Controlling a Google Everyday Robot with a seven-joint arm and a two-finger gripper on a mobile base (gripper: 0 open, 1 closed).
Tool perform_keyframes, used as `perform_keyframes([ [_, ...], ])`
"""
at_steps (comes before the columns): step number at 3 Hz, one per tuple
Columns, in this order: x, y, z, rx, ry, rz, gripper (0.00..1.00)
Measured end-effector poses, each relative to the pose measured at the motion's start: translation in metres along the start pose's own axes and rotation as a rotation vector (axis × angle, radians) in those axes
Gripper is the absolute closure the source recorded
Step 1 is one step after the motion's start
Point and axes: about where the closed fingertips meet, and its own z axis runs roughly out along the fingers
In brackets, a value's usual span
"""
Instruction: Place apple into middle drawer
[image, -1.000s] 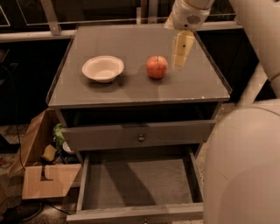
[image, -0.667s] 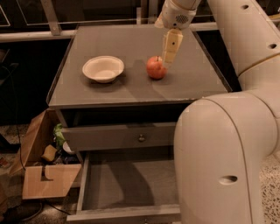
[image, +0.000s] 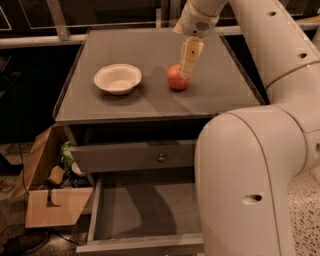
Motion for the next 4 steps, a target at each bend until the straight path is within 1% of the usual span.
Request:
perform_keyframes([
  [2,0.008,0.000,0.035,-0.054,-0.022,0.035,0.00],
  [3,0.013,0.002,0.046,-0.073,-0.029,0.052,0.00],
  [4,0.027,0.006,0.066,-0.104,-0.037,0.095,0.01],
])
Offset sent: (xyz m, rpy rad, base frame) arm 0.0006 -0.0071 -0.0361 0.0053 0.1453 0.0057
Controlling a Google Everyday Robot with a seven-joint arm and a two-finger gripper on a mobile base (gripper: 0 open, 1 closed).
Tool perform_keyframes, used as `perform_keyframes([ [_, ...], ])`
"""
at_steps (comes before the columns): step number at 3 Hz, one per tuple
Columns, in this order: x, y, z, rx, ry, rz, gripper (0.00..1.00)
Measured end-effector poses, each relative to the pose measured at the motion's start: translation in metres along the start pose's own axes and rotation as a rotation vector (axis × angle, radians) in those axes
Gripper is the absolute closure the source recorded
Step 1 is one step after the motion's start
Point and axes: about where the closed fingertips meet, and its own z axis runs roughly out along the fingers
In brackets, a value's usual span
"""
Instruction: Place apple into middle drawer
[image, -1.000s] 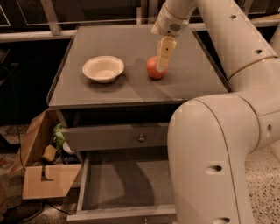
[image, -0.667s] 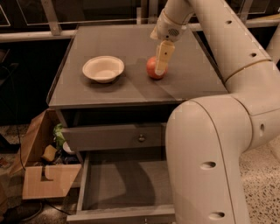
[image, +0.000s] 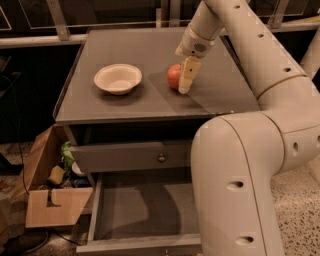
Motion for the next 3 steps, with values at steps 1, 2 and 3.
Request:
perform_keyframes([
  [1,0.0000,0.0000,0.0000,0.000,0.000,0.000,0.01],
  [2,0.0000,0.0000,0.0000,0.000,0.000,0.000,0.20],
  [3,0.0000,0.0000,0.0000,0.000,0.000,0.000,0.43],
])
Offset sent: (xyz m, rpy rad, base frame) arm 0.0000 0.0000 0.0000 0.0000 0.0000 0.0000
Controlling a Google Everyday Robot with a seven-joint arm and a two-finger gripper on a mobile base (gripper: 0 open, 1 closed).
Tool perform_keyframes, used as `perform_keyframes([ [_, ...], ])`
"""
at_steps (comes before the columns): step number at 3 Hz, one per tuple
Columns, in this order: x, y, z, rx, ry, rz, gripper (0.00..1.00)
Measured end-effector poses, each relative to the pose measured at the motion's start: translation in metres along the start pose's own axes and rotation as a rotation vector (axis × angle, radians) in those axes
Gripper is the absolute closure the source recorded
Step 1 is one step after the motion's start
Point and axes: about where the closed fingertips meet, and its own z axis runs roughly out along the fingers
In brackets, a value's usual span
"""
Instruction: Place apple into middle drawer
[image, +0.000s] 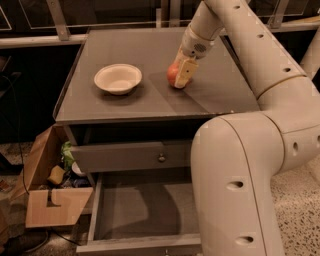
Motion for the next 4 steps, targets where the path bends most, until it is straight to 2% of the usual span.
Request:
perform_keyframes([
  [2,0.000,0.000,0.000,0.000,0.000,0.000,0.90],
  [3,0.001,-0.001,-0.019,0.055,-0.012,0.023,1.00],
  [4,0.003,0.011,-0.066,0.168,-0.028,0.061,1.00],
])
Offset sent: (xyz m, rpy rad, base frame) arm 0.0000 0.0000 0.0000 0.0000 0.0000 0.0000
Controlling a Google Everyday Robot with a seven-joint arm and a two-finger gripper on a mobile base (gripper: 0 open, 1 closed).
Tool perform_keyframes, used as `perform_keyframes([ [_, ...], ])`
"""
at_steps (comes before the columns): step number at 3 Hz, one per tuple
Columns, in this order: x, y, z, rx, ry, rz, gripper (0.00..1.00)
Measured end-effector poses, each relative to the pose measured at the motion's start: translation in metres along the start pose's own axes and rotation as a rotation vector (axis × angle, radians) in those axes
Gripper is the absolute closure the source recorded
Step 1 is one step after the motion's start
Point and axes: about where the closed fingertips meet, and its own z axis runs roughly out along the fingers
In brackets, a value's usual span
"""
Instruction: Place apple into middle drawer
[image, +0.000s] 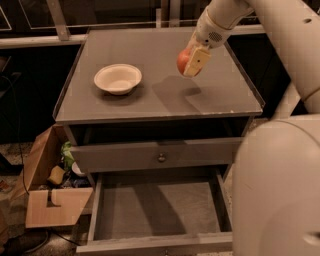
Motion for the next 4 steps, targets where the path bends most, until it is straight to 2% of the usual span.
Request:
perform_keyframes([
  [1,-0.003,0.019,-0.054,0.117,-0.023,0.027,1.00],
  [2,-0.012,0.053,-0.096,0.211,-0.072,0.058,1.00],
  [3,-0.003,0.080,-0.080,0.182,-0.053,0.067,1.00],
  [4,0.007,0.075,-0.085,0.187,-0.019,0.076,1.00],
])
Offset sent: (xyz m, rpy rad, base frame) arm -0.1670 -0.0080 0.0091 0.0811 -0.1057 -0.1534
